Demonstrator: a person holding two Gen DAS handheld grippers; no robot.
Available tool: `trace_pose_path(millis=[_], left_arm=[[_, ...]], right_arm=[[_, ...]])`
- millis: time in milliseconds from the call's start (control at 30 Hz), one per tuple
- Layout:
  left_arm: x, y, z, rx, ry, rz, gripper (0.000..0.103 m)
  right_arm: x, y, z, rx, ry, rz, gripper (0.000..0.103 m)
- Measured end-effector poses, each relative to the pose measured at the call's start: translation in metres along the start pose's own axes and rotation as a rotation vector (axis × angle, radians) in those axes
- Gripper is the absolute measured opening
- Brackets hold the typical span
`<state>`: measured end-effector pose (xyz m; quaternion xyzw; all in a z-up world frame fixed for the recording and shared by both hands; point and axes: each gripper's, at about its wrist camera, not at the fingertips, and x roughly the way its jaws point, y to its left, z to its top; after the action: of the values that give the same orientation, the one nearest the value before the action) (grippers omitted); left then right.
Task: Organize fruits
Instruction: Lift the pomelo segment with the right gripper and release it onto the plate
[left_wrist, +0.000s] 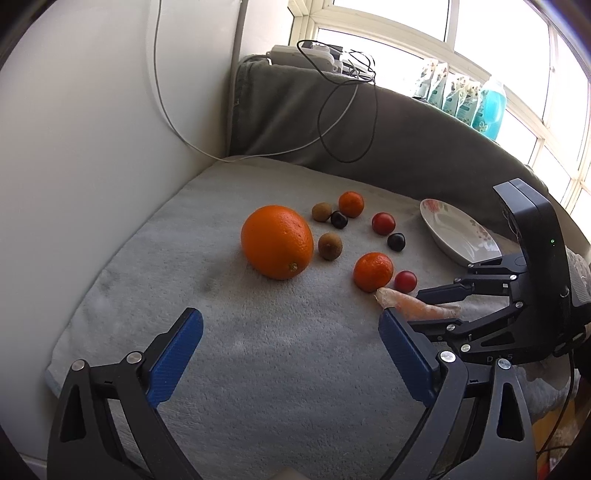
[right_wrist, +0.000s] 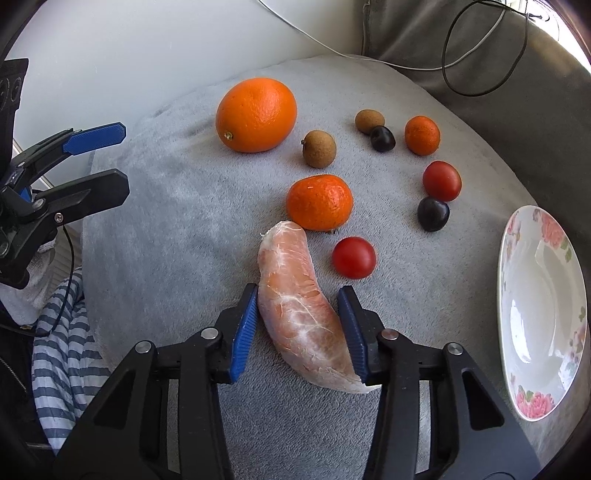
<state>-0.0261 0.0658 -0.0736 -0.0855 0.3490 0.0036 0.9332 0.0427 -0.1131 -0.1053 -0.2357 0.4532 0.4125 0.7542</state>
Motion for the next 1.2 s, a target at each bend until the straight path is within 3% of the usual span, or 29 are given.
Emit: trace_pose_path(millis=[467,900,1033,1200], left_arm=[[0.000,-0.001,0.002,0.003,-0.007,0.012,0.096],[0.000,-0.005,0.002,0.009,-0.005,0.011,0.096],[-0.001,-0.005,0.002,0.010,-0.005,0.013,0.096],[-0.003,-0.007,0.003,0.013,-0.009,0.013,0.096]], right_arm=[[-0.024,-0.024,-0.007,0.175,-0.107,0.102,0.032],[-0.065,-0.085,-0.027,0.472,-0.330,0.196,0.027],[-0.085,-0.108,-0.034,0.540,-0.406,0.162,0.027],[-0.100,-0.137,-0.038,0.594,-0.430,0.062,0.027]])
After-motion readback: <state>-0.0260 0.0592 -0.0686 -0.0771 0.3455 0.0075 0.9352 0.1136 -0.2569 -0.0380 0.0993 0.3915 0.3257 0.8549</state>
